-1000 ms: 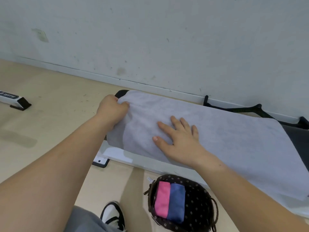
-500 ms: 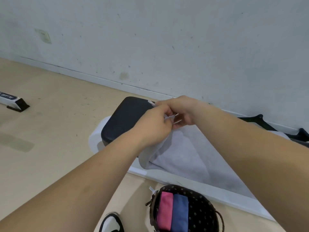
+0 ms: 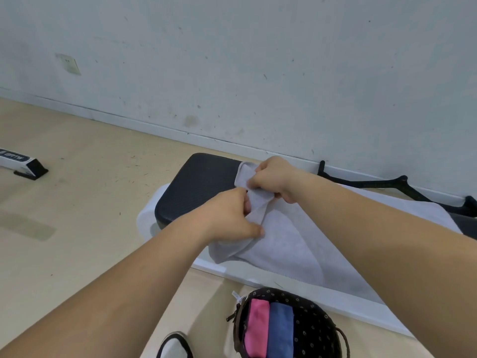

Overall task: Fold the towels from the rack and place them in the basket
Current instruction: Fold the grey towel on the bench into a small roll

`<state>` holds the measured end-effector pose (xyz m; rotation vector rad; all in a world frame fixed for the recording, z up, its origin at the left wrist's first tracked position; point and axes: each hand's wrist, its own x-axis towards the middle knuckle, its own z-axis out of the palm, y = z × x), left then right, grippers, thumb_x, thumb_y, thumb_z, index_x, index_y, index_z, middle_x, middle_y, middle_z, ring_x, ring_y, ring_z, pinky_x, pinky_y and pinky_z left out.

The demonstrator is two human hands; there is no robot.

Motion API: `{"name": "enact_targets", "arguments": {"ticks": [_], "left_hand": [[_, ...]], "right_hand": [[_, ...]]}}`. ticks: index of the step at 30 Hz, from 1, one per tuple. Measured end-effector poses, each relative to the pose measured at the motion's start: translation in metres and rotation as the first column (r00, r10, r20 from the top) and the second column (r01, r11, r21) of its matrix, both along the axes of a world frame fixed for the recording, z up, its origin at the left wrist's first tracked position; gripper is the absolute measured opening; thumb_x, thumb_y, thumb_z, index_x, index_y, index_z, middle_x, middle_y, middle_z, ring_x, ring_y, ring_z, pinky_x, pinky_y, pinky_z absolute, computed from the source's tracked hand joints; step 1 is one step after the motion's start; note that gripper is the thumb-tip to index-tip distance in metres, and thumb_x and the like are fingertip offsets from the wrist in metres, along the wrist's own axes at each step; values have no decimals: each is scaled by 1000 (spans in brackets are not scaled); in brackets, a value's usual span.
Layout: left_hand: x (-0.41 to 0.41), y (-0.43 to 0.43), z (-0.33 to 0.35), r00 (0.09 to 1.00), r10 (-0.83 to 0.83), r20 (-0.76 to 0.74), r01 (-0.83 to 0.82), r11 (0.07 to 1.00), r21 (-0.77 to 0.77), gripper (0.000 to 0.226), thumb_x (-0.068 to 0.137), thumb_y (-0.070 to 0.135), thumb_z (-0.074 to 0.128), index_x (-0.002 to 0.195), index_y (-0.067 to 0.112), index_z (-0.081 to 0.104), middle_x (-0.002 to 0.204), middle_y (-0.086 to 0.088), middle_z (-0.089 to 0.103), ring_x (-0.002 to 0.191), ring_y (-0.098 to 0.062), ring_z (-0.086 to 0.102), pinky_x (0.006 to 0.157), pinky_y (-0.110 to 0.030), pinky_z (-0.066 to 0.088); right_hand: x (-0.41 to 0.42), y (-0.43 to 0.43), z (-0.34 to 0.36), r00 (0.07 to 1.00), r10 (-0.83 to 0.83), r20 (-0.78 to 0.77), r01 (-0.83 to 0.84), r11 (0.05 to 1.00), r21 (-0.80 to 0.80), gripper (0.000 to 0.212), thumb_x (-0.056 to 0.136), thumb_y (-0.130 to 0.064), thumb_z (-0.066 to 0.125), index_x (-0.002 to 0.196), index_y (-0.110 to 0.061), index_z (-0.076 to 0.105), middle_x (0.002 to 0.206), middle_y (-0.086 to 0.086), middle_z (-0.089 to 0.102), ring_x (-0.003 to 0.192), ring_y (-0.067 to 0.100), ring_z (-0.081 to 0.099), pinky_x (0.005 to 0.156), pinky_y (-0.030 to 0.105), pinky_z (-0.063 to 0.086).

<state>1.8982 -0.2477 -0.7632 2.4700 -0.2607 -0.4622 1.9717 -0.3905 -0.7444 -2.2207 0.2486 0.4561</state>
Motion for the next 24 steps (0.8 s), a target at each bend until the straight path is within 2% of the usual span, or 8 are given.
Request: {"name": "enact_targets", "arguments": {"ticks": [3, 7, 10, 13, 15, 17, 22, 24], "left_hand": [[-2, 22, 1, 995, 15, -102, -6, 997, 81, 35, 73, 40, 79, 91, 14, 64, 90, -5, 70, 82, -23, 68, 68, -35, 56], [-12, 35, 13, 973, 76, -220, -123, 971, -207, 13, 80, 18, 64, 71, 15, 54, 71, -1, 54, 64, -20, 56, 56, -26, 47], [-18, 31, 27, 963, 156, -219, -237, 877, -418, 18, 83, 13, 59, 68, 20, 52, 69, 3, 56, 62, -17, 58, 55, -28, 50], [-21, 15, 30, 974, 187, -125, -225, 839, -496, 11, 82, 11, 60, 78, 10, 51, 73, 0, 51, 67, -18, 53, 61, -33, 46], [-25, -1, 27, 987, 134, -92, -163, 854, -494, 19, 82, 13, 61, 86, 0, 47, 77, -4, 46, 69, -18, 50, 62, -35, 46], [-27, -18, 24, 995, 79, -57, -97, 878, -468, 24, 81, 16, 63, 81, 4, 43, 76, -4, 41, 67, -18, 44, 60, -35, 42], [-27, -64, 23, 999, 7, 32, 8, 901, -434, 29, 87, 24, 67, 77, 21, 40, 69, 6, 38, 57, -10, 37, 52, -24, 34], [-27, -85, 24, 998, -28, 52, 49, 887, -459, 27, 88, 25, 68, 80, 21, 42, 69, 7, 40, 53, -6, 36, 46, -16, 32]], "right_hand": [[12, 7, 4, 978, -210, -20, 205, 925, 318, 9, 92, -11, 58, 100, -8, 58, 90, 11, 60, 75, 24, 59, 62, 28, 47], [17, 11, 7, 924, -300, -236, 374, 580, 724, 22, 94, -5, 37, 77, -9, 49, 67, 8, 59, 70, 27, 55, 68, 35, 49], [13, 3, -4, 861, -312, -402, 498, 351, 793, 24, 97, -10, 36, 78, -10, 51, 52, 6, 63, 74, 28, 59, 64, 38, 50], [13, -7, -11, 848, -261, -461, 518, 225, 825, 31, 95, -38, 68, 106, -9, 67, 84, 8, 75, 95, 28, 70, 78, 43, 56], [10, -18, -8, 875, -210, -435, 480, 278, 832, 65, 79, -54, 83, 123, -9, 69, 109, 4, 73, 112, 26, 70, 100, 43, 53], [5, -32, -3, 902, -174, -396, 432, 370, 822, 84, 69, -56, 89, 129, -3, 65, 119, 7, 71, 114, 28, 70, 105, 44, 50], [4, -75, 4, 910, -311, -273, 412, 613, 674, 11, 94, 0, 62, 104, 1, 65, 99, 15, 71, 88, 29, 71, 73, 37, 61], [3, -99, 9, 877, -420, -232, 466, 627, 625, 13, 91, 2, 53, 82, -3, 60, 76, 9, 64, 75, 27, 65, 73, 34, 58]]}}
